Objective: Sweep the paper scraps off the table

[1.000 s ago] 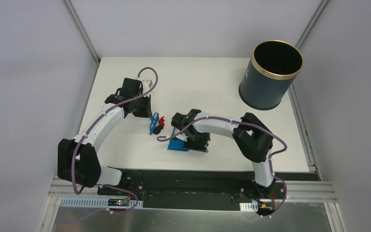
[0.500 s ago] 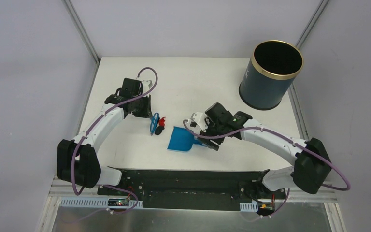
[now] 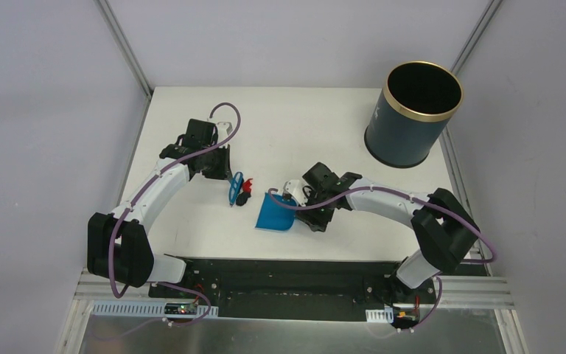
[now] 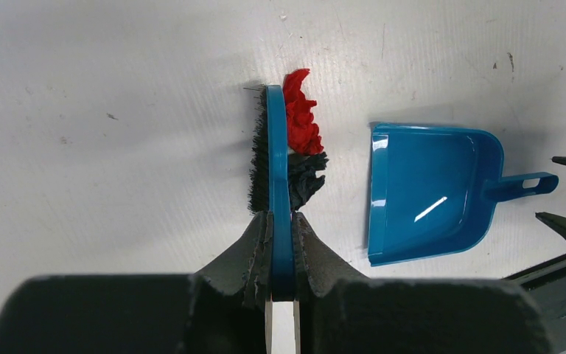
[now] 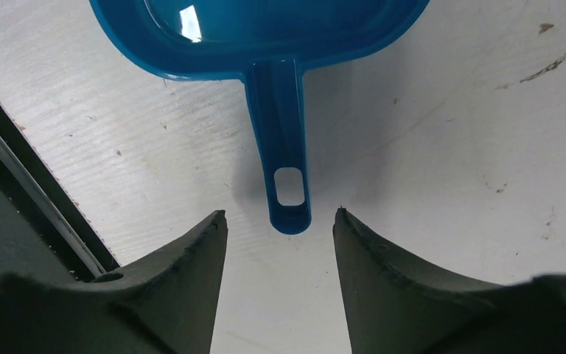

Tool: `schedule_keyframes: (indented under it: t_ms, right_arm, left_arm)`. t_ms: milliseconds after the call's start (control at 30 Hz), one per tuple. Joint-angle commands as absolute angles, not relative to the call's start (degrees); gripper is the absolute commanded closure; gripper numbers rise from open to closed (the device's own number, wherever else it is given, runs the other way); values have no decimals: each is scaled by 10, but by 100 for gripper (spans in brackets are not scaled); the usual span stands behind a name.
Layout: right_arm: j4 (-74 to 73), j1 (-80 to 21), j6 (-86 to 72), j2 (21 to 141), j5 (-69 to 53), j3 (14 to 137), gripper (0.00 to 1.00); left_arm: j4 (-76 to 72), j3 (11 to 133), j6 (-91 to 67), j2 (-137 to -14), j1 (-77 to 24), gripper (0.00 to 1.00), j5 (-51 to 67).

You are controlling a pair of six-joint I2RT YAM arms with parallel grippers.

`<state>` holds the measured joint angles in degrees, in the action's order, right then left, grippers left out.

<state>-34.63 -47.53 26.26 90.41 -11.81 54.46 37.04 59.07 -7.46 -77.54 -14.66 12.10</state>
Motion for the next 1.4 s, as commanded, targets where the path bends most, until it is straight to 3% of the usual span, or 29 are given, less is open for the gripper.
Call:
schedule_keyframes:
  t_ms: [0, 267, 433, 600, 1133, 1367]
  right_arm:
    - [-307, -474, 271, 913, -125, 553, 43]
    - [-352, -479, 284, 963, -113, 590, 59]
    - [-374, -484, 286, 947, -92, 593, 80]
    - [-435, -495, 290, 936, -45, 626, 92]
    - [-620, -543, 246, 1069, 85, 789, 98]
    - [-622, -543, 237, 1087, 88, 814, 99]
  left_arm:
    - [381, 579, -75, -773, -152, 100, 130]
    - [381, 582, -76, -778, -151, 100, 134]
    - [381, 583, -81, -776, -151, 100, 140]
    - [377, 583, -89, -777, -151, 100, 167]
    - [355, 582, -113, -789, -151, 100, 219]
    - [258, 562, -176, -822, -151, 100, 430]
